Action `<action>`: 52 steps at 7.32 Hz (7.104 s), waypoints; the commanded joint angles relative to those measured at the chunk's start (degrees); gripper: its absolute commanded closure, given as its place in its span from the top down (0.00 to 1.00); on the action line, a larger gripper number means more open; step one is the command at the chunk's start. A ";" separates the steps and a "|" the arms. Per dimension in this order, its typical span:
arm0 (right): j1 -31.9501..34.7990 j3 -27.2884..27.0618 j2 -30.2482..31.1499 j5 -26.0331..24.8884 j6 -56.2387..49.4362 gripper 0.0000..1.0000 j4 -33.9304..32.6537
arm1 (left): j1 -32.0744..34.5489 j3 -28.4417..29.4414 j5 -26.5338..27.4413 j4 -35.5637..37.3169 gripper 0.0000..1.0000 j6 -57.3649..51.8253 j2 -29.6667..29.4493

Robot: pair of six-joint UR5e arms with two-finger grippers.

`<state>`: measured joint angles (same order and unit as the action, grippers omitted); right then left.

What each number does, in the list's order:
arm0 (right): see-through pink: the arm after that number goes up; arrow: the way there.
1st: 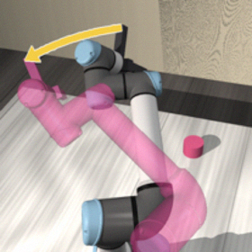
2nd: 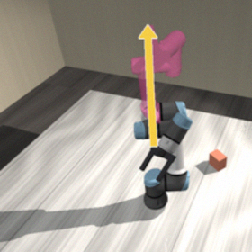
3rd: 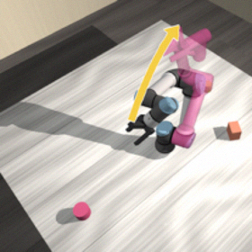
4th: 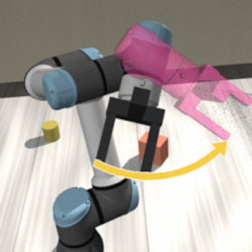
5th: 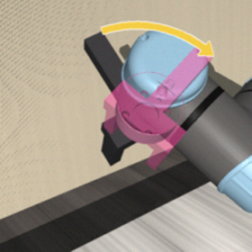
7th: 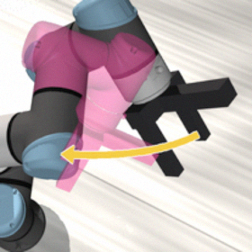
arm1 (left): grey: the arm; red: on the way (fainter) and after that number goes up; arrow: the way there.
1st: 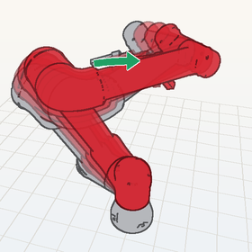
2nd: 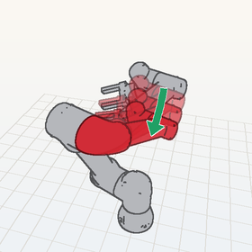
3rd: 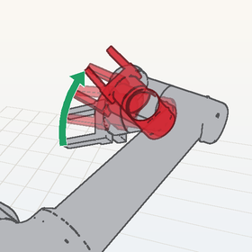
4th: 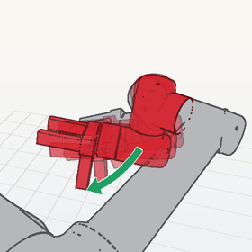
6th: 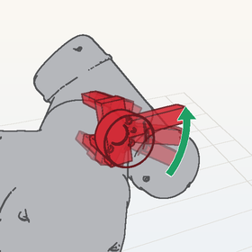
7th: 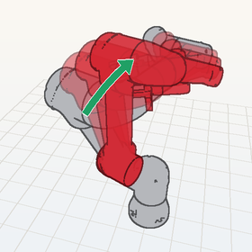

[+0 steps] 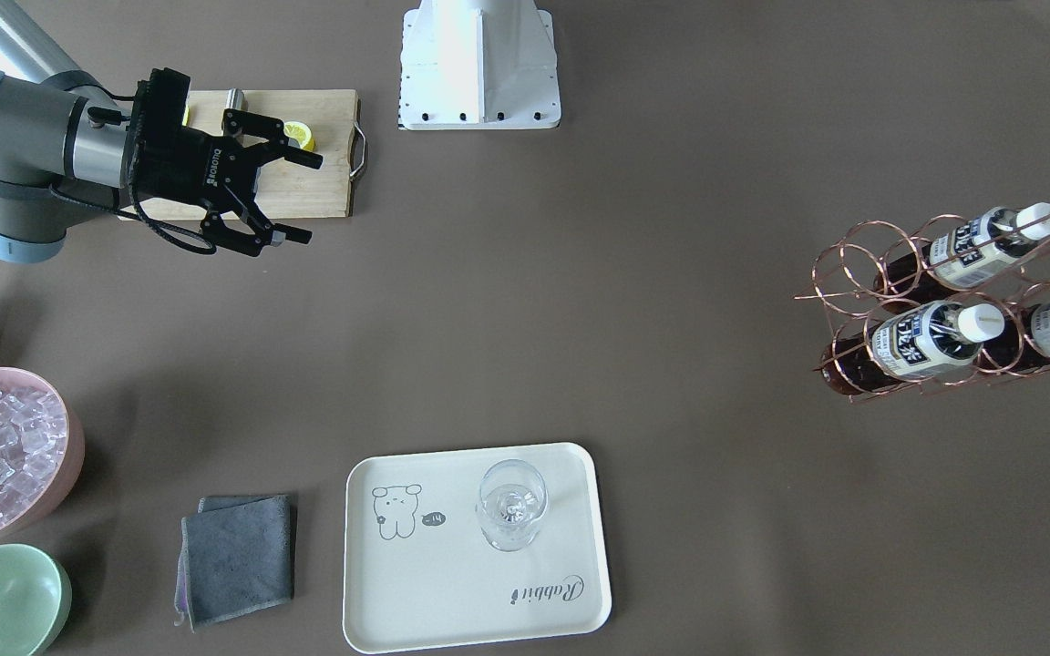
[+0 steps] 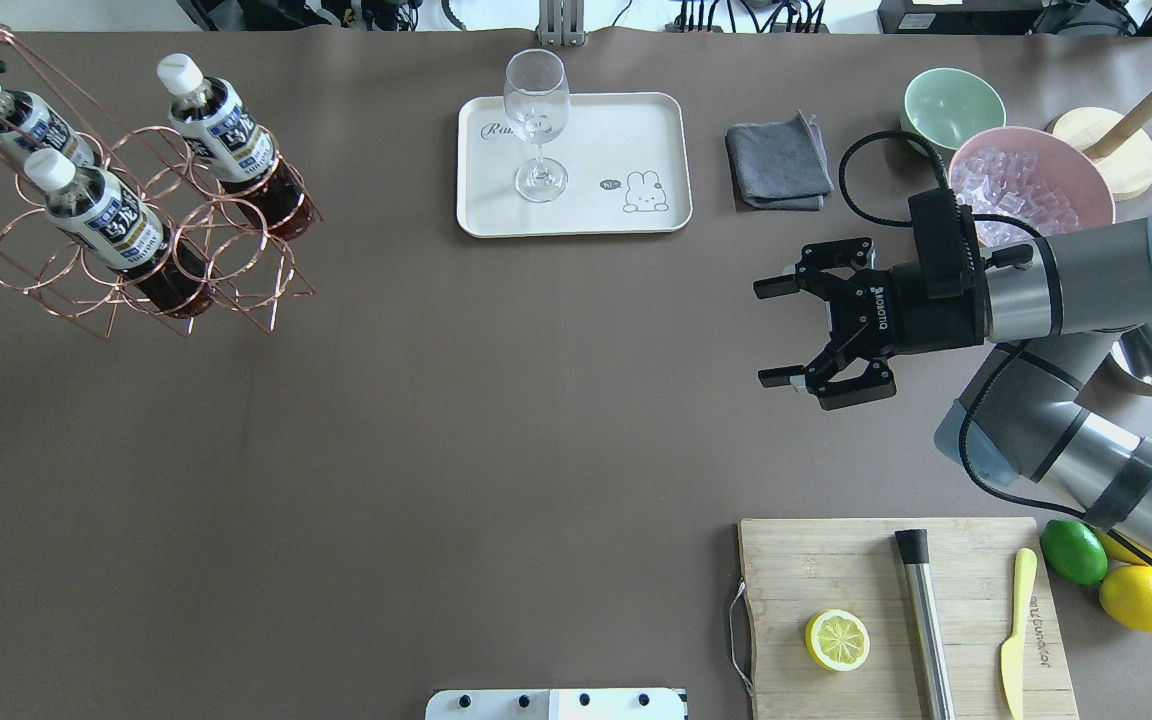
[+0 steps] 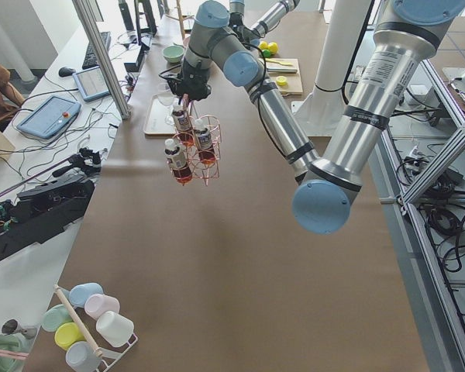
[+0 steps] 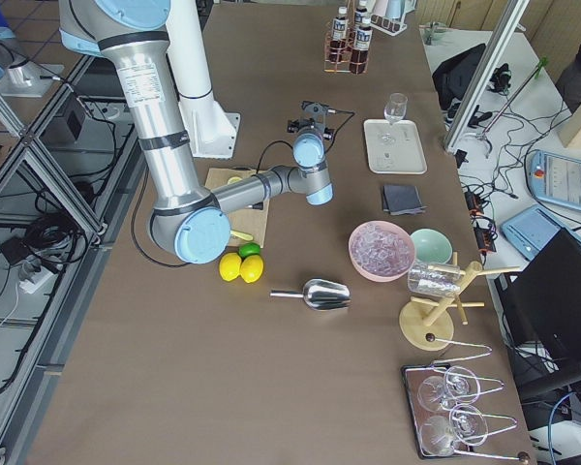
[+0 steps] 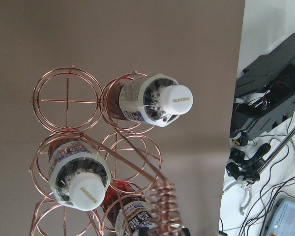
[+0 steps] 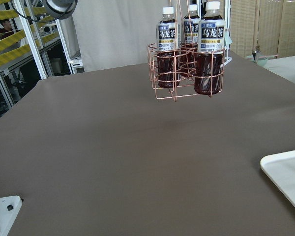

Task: Take tea from basket to plate

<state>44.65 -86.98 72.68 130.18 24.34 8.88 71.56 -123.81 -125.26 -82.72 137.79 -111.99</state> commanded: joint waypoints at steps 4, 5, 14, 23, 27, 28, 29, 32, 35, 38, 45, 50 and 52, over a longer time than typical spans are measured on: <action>0.09 0.05 1.05 -0.10 -0.09 0.98 0.43 | -21.09 7.43 10.73 0.98 0.00 8.88 -16.47; 0.26 -0.30 1.32 -0.01 -0.09 0.98 0.44 | -22.59 8.31 10.73 3.77 0.00 9.86 -20.50; 1.14 -0.30 3.35 -0.45 0.00 0.98 4.04 | -34.64 10.59 19.35 8.28 0.00 18.48 -29.68; 1.14 -0.39 3.26 -0.37 0.00 0.98 4.13 | -41.85 14.74 28.40 8.02 0.00 19.62 -33.11; 1.14 -0.39 2.47 -0.72 0.00 0.98 4.04 | -41.67 15.00 28.49 8.02 0.00 19.62 -33.03; 1.14 -0.39 2.47 -0.72 0.09 0.98 3.95 | -41.76 15.00 28.49 8.02 0.00 19.62 -32.94; 1.14 -0.39 2.29 -0.72 0.00 0.98 3.95 | -41.76 15.00 28.58 8.02 0.00 19.62 -32.85; 1.05 -0.39 0.72 -1.42 0.61 0.96 3.25 | -41.85 14.91 28.49 8.02 0.00 19.54 -33.11; 0.44 0.31 -5.08 -3.08 1.59 0.95 -3.06 | -41.85 14.74 28.49 8.02 0.00 19.54 -33.03; -1.83 0.40 -5.44 -10.53 -2.10 0.95 -6.41 | -41.85 14.56 28.49 8.10 0.00 19.62 -32.94; -6.15 1.72 -5.53 -15.57 -3.78 0.90 -6.95 | -41.94 14.21 28.40 8.19 0.00 20.50 -33.03; -5.01 1.55 -5.00 -15.13 -2.99 0.16 -8.78 | -42.03 14.12 28.40 8.19 0.00 21.29 -33.11; -4.84 1.37 -4.74 -14.95 -2.81 0.00 -8.88 | -42.03 14.12 28.40 8.28 0.00 21.29 -33.11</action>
<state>39.58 -85.40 67.75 115.07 21.36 0.30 29.48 -109.65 -96.86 -74.49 159.04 -145.12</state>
